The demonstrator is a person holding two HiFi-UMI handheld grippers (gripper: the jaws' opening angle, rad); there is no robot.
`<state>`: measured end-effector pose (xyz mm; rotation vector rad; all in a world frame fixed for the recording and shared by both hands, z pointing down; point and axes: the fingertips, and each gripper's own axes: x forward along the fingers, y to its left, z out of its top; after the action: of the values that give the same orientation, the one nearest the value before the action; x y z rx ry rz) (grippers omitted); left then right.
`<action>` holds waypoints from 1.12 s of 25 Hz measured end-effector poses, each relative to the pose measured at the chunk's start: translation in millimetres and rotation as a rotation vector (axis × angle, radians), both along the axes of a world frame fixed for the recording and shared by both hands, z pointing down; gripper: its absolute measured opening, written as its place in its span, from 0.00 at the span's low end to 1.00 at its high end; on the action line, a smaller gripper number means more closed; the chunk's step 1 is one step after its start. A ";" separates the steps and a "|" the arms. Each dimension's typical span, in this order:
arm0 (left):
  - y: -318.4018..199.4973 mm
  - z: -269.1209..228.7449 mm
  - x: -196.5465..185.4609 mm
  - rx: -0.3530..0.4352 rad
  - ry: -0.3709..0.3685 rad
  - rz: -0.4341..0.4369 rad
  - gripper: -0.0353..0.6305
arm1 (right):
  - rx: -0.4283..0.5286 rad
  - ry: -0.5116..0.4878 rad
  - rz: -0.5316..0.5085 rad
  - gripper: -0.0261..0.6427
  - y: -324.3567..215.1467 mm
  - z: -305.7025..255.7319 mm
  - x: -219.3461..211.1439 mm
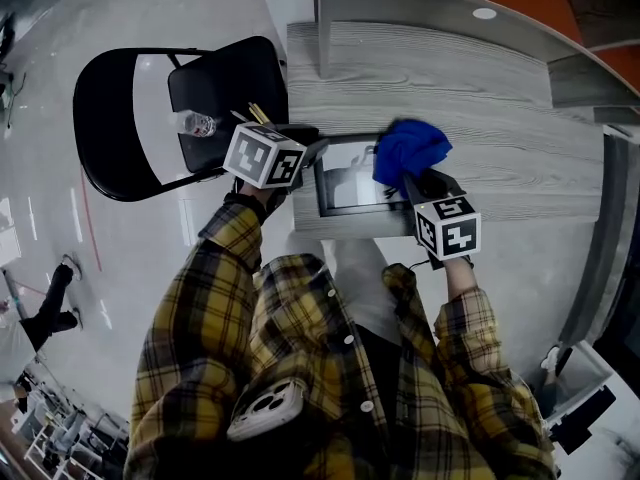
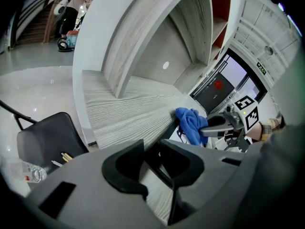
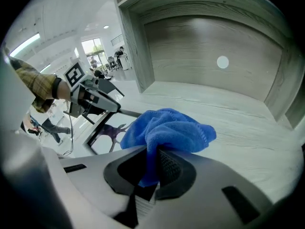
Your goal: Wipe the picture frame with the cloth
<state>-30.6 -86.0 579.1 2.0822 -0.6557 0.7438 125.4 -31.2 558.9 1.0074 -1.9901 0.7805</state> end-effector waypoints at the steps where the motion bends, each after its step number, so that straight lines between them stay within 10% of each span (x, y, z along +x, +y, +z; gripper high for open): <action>1: 0.1 -0.2 -0.1 -0.001 0.000 -0.001 0.21 | -0.009 -0.003 -0.003 0.11 7.8 -0.2 0.7; 15: 0.5 2.2 0.8 -0.009 -0.004 -0.002 0.21 | -0.091 -0.054 0.050 0.11 81.2 -5.3 16.9; 28: -3.7 -64.4 -10.9 0.126 0.016 -0.056 0.22 | 0.215 -0.277 0.175 0.11 31.8 -136.3 20.4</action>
<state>-41.5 -89.7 514.6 2.1722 -0.7663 0.6693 145.8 0.5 422.6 1.2689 -2.2828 0.8502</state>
